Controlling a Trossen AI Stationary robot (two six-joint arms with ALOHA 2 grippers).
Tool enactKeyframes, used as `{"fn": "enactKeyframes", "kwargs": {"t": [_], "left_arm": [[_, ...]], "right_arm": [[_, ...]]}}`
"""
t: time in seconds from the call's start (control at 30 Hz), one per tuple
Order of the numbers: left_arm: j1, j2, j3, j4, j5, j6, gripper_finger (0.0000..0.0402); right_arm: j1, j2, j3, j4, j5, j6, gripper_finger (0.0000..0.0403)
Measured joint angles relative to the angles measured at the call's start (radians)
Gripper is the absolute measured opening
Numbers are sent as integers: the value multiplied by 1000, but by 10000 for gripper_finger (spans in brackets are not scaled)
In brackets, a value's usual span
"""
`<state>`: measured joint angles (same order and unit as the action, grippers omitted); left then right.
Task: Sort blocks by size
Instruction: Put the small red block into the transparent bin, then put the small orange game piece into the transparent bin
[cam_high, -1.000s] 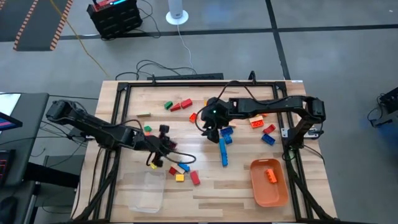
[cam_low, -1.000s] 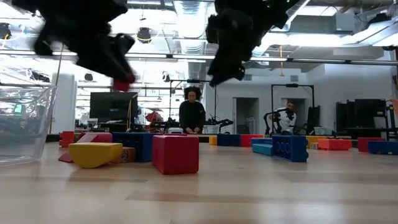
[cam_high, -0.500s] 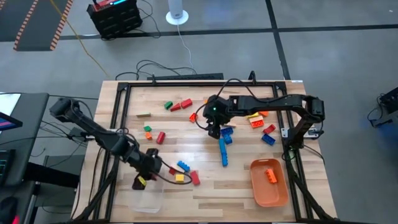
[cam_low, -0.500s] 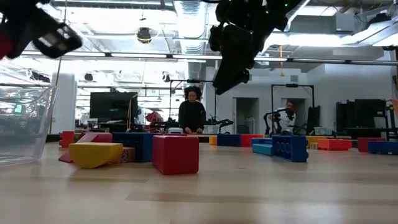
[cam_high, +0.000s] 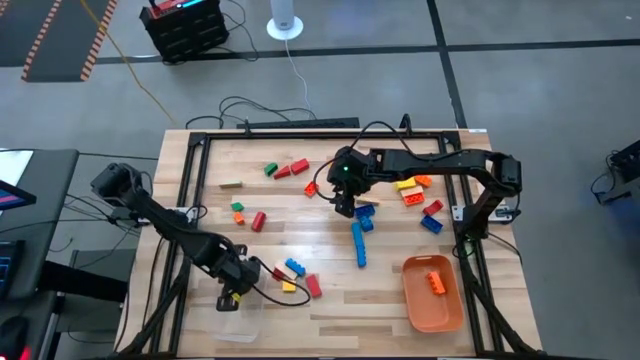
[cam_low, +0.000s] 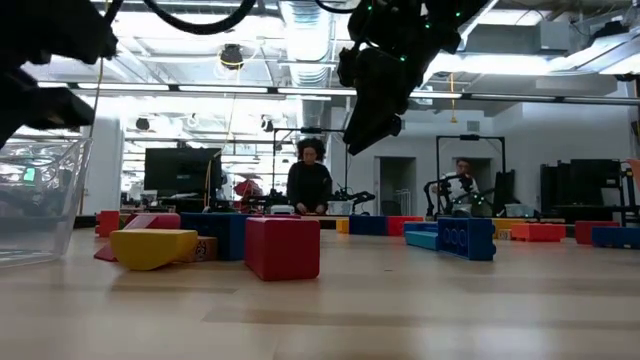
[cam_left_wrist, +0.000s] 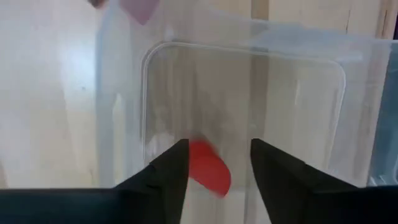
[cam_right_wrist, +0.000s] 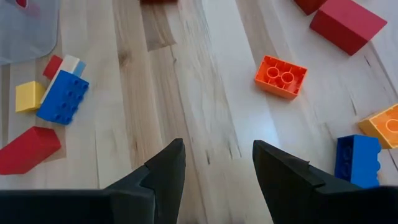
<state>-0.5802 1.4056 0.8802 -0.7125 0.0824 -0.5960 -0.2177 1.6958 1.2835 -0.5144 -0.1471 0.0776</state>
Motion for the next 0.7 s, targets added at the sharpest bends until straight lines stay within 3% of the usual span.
{"fn": "enactKeyframes", "kwargs": {"t": [0.2,0.33,0.47,0.7], "left_arm": [[19,-15,155,-215,11,60,192],[21,-16,242,-420,-210,150,186],[44,-15,228,-578,-439,235,184],[231,-15,86,-537,-365,466,183]], "right_arm": [[27,0,0,-1,0,2,217],[61,8,0,3,17,-17,217],[118,12,-47,72,113,-36,217],[182,3,-143,154,122,-7,217]]}}
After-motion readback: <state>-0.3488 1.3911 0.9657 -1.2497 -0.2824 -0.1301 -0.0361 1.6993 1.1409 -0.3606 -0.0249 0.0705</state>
